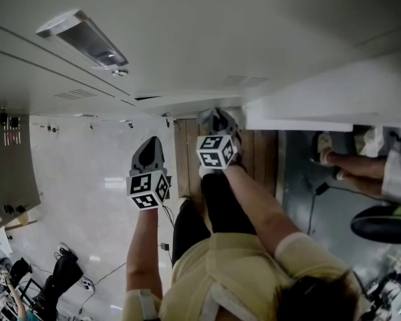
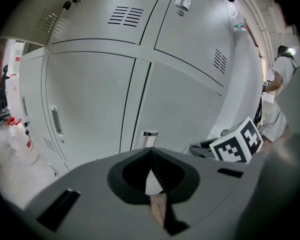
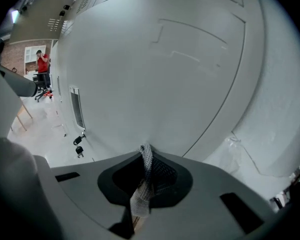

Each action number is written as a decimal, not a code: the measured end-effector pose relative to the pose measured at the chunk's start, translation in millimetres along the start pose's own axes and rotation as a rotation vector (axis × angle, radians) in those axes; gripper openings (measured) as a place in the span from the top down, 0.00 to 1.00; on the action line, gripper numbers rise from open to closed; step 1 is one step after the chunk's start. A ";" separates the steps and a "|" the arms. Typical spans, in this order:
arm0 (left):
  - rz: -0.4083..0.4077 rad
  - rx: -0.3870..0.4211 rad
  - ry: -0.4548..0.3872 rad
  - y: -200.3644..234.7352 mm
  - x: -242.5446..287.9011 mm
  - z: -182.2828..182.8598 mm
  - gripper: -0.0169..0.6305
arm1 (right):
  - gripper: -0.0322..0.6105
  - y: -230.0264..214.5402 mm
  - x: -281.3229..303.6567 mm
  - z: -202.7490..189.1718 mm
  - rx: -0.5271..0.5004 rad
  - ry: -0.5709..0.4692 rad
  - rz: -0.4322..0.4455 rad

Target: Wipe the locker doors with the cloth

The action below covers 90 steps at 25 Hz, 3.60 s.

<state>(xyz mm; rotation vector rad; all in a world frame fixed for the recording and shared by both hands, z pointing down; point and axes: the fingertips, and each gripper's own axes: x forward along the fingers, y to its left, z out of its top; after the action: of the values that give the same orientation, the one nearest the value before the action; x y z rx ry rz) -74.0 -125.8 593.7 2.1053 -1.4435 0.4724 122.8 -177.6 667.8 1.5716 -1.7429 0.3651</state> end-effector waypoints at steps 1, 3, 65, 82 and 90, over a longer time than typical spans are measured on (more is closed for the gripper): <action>0.000 0.000 -0.001 -0.5 0.2 0.0 1.00 | 0.92 -1.9 -0.3 -1.5 0.013 0.005 -0.010; 0.000 -0.002 -0.002 -1.3 0.3 -0.1 1.00 | 0.92 -4.8 -0.9 -4.2 0.039 0.014 -0.028; 0.206 -0.149 0.006 82.5 -35.5 -71.7 1.00 | 0.92 141.9 39.3 0.6 -0.088 -0.044 0.238; 0.118 -0.089 0.027 51.9 -4.5 -57.5 1.00 | 0.92 81.6 42.1 -25.2 0.017 0.028 0.129; 0.084 -0.067 0.036 35.5 8.3 -54.7 1.00 | 0.92 54.0 43.4 -35.3 0.054 0.046 0.074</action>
<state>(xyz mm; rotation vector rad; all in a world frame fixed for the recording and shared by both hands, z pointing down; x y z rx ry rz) -103.1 -108.7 650.1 1.9810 -1.5110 0.4848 85.1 -175.1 735.8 1.5279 -1.7717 0.4853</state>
